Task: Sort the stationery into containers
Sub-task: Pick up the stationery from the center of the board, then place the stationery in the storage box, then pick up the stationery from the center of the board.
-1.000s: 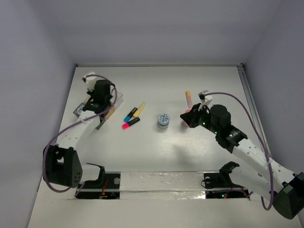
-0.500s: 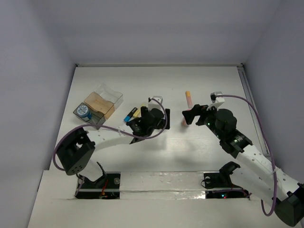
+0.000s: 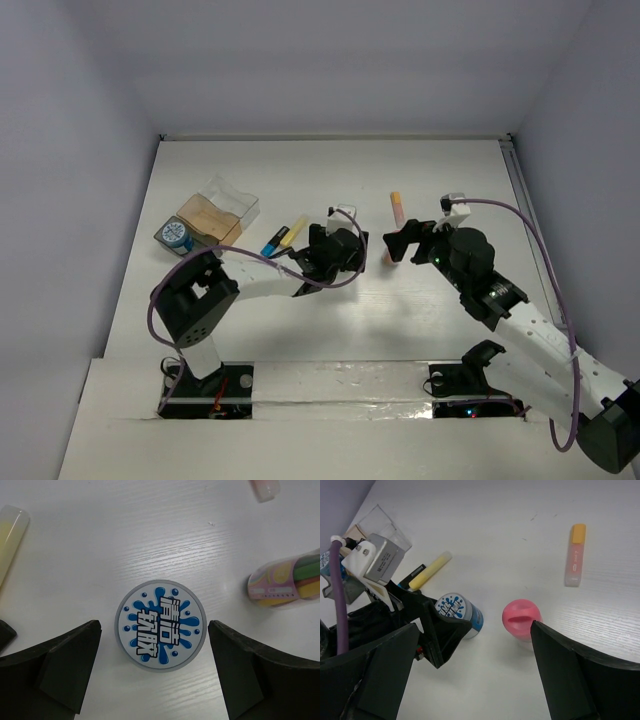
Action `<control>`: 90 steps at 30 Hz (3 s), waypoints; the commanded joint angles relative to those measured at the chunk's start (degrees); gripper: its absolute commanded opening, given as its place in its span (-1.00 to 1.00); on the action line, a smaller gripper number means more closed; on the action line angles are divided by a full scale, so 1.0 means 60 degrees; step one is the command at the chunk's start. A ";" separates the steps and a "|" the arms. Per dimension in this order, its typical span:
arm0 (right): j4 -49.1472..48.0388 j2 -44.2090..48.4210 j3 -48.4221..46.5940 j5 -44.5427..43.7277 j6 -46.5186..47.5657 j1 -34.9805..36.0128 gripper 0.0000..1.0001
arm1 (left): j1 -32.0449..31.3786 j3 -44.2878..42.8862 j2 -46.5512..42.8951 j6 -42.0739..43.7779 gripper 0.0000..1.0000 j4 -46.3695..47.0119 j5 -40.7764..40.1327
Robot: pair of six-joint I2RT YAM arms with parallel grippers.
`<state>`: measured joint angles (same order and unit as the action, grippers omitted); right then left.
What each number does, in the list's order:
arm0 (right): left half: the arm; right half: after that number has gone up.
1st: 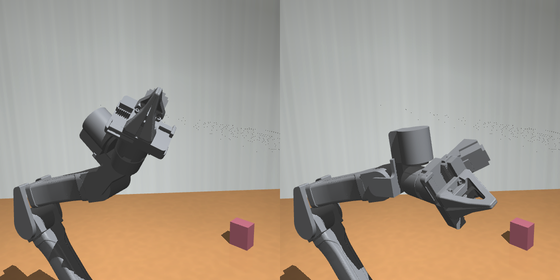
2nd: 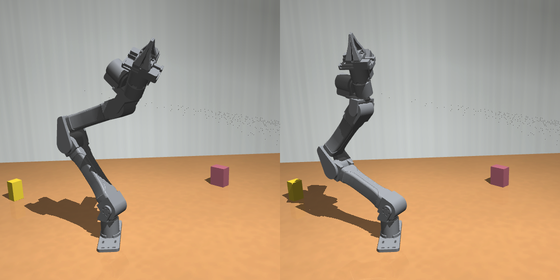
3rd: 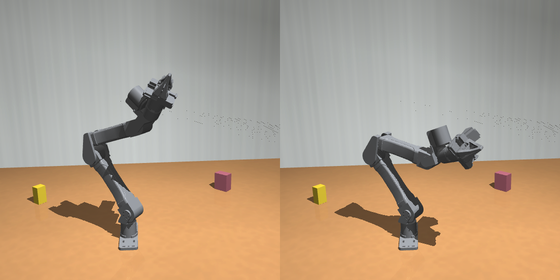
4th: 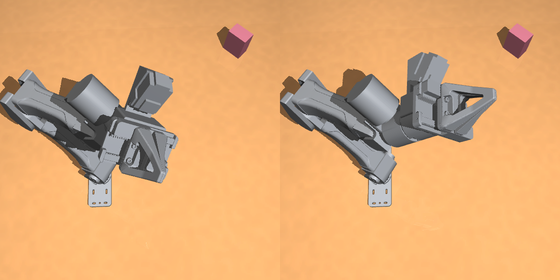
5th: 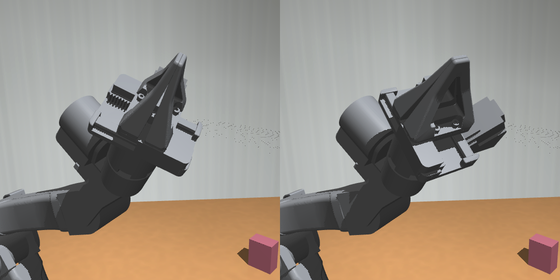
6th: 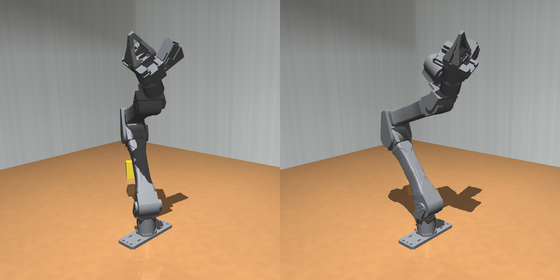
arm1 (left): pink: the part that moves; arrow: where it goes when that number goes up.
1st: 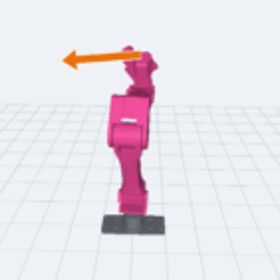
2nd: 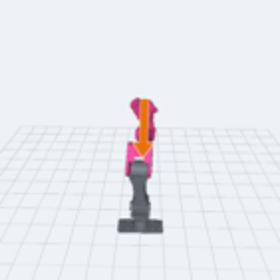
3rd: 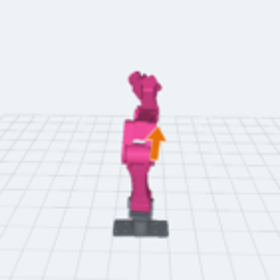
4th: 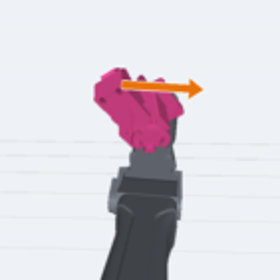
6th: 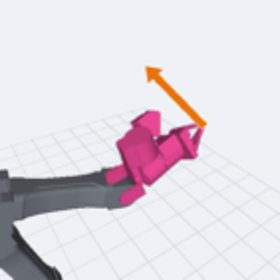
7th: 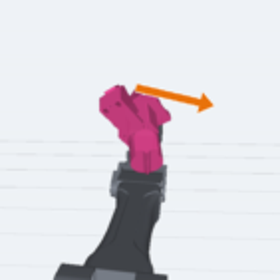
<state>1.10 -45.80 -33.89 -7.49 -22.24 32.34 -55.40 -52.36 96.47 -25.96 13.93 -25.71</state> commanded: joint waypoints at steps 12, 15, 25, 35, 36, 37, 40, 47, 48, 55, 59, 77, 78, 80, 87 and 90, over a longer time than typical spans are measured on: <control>-0.0257 -0.0277 -0.0153 0.0296 0.0118 0.0074 0.82 | 0.0047 -0.0532 -0.0212 0.0225 -0.23 -0.0051 -0.1207; -0.0243 -0.0174 -0.0153 0.0325 0.0103 0.0074 0.81 | 0.0281 -0.0078 -0.1017 0.0064 -0.40 -0.0446 -0.1412; -0.0213 -0.0027 -0.0196 0.0720 0.0118 0.0074 0.81 | 0.2183 0.0698 -0.5948 -0.0450 -0.57 -0.3361 -0.1885; -0.0126 0.0046 -0.0240 0.0603 0.0103 0.0074 0.82 | 0.7281 0.0816 -0.6602 -0.0843 -0.55 -0.4666 -0.0300; 0.0092 0.0031 -0.0240 0.0574 0.0103 0.0074 0.82 | 0.7574 0.0845 -0.6484 -0.0947 -0.55 -0.4565 -0.0212; 0.0109 0.0031 -0.0240 0.0501 0.0103 0.0074 0.82 | 0.8012 0.0889 -0.6251 -0.1035 -0.55 -0.4448 -0.0037; 0.0196 0.0075 -0.0255 0.0544 0.0118 0.0074 0.82 | 0.8105 0.1109 -0.5884 -0.1342 -0.57 -0.3906 -0.0239; 0.0167 0.0075 -0.0255 0.0764 0.0074 0.0074 0.82 | 0.8427 0.1504 -0.5634 -0.1635 -0.57 -0.3641 -0.1177; 0.0168 0.0089 -0.0255 0.0764 0.0074 0.0074 0.82 | 0.8427 0.1548 -0.5590 -0.1680 -0.57 -0.3626 -0.1280; 0.0197 0.0148 -0.0255 0.0808 0.0088 0.0074 0.82 | 0.8822 0.1490 -0.5194 -0.1754 -0.57 -0.3422 -0.1486; 0.0168 0.0090 -0.0255 0.0852 0.0088 0.0074 0.79 | 0.8823 0.1534 -0.4755 -0.1884 -0.42 -0.3245 -0.1442; 0.0153 0.0338 -0.0123 0.0047 0.0088 0.0074 -0.03 | 0.8516 0.1476 -0.5632 -0.1695 0.55 -0.3200 -0.0944; 0.0182 0.0426 -0.0123 -0.0026 0.0045 0.0074 -0.15 | 0.8355 0.1446 -0.5720 -0.1680 0.48 -0.3216 -0.1002; 0.0241 0.0645 -0.0051 -0.0436 -0.0072 0.0074 -0.61 | 0.7234 0.1228 -0.6042 -0.1505 0.26 -0.3318 -0.1601; 0.0651 0.2577 0.0184 -0.2310 -0.0321 0.0074 -1.00 | 0.2401 0.0509 -0.5533 -0.0772 -0.69 -0.2047 -0.1472; 0.0622 0.3472 0.0477 -0.3174 -0.0453 0.0074 -1.00 | 0.0743 0.0187 -0.4377 -0.0524 -1.00 -0.1109 -0.1850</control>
<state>5.28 -28.95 -32.36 -18.26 -23.77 32.34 -44.29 -48.64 65.93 -31.77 0.32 -34.70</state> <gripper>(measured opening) 0.011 0.011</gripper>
